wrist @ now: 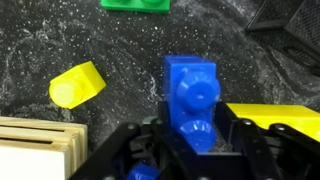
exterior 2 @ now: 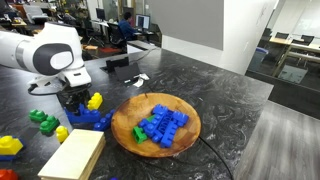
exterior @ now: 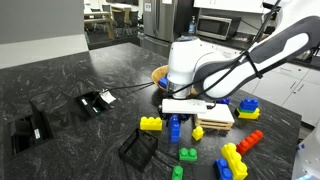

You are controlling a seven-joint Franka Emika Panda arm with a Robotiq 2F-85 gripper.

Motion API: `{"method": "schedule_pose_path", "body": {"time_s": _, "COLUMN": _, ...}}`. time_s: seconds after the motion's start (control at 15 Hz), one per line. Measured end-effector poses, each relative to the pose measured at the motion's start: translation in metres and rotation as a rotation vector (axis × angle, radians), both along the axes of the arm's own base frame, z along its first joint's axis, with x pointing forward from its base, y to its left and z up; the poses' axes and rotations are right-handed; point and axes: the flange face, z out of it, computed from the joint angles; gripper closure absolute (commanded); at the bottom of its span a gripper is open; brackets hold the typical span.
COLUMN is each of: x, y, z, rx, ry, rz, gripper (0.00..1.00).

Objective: Place the stacked blue blocks on top of the wooden box

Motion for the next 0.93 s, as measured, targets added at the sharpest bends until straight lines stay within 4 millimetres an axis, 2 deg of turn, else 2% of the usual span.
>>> {"method": "schedule_pose_path", "body": {"time_s": 0.13, "x": 0.000, "y": -0.001, "z": 0.000, "rx": -0.005, "ry": -0.002, "rz": 0.001, "gripper": 0.90}}
{"method": "schedule_pose_path", "body": {"time_s": 0.47, "x": 0.002, "y": -0.001, "z": 0.003, "rx": -0.023, "ry": -0.018, "rz": 0.018, "gripper": 0.89}}
{"method": "schedule_pose_path", "body": {"time_s": 0.93, "x": 0.009, "y": 0.002, "z": 0.035, "rx": -0.027, "ry": -0.085, "rz": 0.047, "gripper": 0.89}}
